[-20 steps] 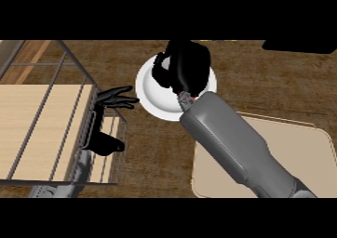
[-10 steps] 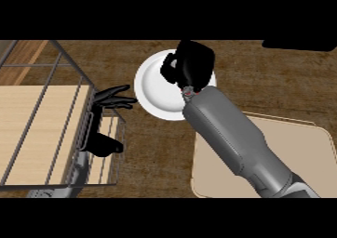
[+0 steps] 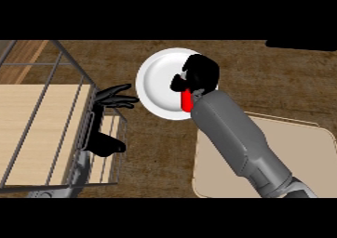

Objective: Pick the can from the tray and place it in the plate

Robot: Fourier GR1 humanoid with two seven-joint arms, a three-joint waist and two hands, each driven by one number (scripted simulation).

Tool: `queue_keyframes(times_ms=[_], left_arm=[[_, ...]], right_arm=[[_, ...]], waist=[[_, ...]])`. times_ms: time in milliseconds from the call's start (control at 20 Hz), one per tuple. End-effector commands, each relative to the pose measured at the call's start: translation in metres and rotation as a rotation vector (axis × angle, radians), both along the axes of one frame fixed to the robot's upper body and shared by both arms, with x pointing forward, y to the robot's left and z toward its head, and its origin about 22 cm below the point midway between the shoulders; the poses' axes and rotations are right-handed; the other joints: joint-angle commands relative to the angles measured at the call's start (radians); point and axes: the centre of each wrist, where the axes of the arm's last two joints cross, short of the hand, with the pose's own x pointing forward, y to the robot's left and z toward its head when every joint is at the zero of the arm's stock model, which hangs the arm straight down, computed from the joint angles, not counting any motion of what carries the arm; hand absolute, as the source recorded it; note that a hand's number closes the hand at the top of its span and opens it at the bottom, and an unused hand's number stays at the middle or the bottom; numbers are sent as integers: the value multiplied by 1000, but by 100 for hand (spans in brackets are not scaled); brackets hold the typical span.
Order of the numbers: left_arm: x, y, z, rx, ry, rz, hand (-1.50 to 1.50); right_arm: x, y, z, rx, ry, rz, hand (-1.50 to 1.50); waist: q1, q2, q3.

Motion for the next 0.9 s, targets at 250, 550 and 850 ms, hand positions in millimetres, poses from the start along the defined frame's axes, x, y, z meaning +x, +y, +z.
queue_keyframes(times_ms=[250,550,850], left_arm=[[-19,45,-61,75,391,213,0],[-26,47,-69,68,406,226,0],[-33,48,-72,74,412,231,0]], right_arm=[[5,-5,2,149,12,177,-150],[5,-17,40,519,-325,156,-150],[4,-40,24,722,-357,135,-150]], waist=[[-2,11,-10],[-27,5,-5],[-30,6,-8]])
